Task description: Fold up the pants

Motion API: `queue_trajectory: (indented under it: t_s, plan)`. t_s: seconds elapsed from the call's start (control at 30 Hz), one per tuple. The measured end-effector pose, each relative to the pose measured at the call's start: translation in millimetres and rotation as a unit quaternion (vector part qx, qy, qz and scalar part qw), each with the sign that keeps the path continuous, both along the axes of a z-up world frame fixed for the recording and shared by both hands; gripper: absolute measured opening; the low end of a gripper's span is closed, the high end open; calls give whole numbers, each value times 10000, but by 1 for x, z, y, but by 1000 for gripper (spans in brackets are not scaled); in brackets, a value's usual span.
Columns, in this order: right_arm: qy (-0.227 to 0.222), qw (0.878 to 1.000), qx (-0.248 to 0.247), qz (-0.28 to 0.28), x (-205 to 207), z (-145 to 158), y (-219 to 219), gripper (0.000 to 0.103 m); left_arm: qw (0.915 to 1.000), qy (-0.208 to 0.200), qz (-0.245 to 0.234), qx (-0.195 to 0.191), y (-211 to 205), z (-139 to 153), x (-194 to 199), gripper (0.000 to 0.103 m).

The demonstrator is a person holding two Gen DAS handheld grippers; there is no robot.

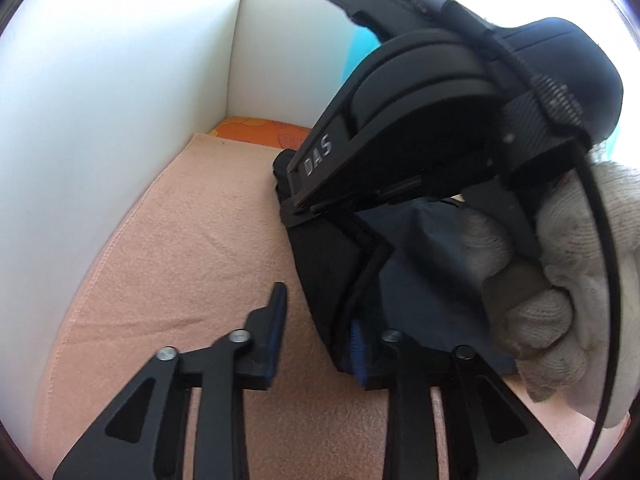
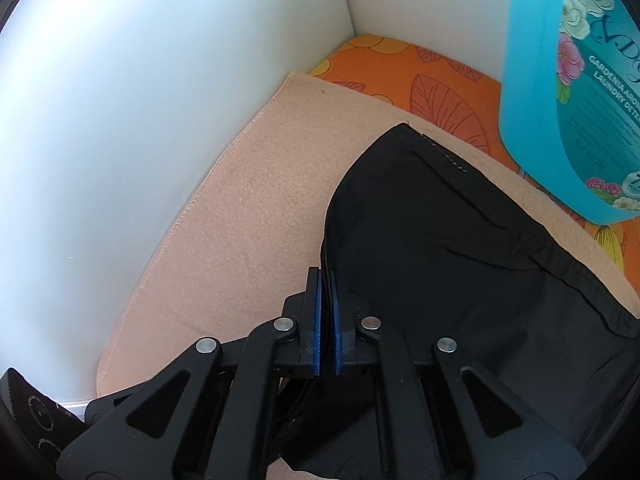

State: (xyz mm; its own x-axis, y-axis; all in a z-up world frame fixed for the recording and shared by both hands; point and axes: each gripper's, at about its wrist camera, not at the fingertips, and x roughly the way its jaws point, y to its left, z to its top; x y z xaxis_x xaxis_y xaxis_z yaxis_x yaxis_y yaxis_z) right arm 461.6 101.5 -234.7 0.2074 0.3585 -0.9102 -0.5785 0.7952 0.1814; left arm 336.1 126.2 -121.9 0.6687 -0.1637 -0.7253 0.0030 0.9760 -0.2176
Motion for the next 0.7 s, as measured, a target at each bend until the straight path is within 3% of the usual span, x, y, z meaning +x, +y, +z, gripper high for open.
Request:
queue_trajectory:
  t_s: [0.03, 0.1, 0.13, 0.17, 0.2, 0.23, 0.47, 0.7]
  plan:
    - [-3, 9999, 100, -23, -1, 4, -3, 4, 10000, 60, 55, 43, -2, -2, 3, 57]
    - [21, 9992, 400, -74, -1, 14, -14, 4, 9999, 103, -38, -63, -6, -5, 9, 57]
    - [38, 9985, 528, -115, -2, 18, -19, 4, 9997, 82, -83, -232, -5, -5, 12, 52]
    - [64, 9976, 670, -162, -2, 22, -24, 4, 9991, 43, -81, -403, -3, -5, 14, 44]
    - [97, 9961, 852, -202, -3, 26, -30, 4, 9984, 18, -75, -557, 0, -5, 16, 22]
    - [115, 9945, 1008, -243, -4, 31, -36, 4, 9974, 2, -107, -709, 1, -4, 17, 8]
    - [-12, 9815, 1889, -309, -24, 74, -39, 4, 9925, -649, -147, -1024, 8, 36, -4, 6]
    - [-129, 9752, 2208, 19, -66, 103, -20, 4, 9882, -1182, 29, -977, 39, 79, -43, 6]
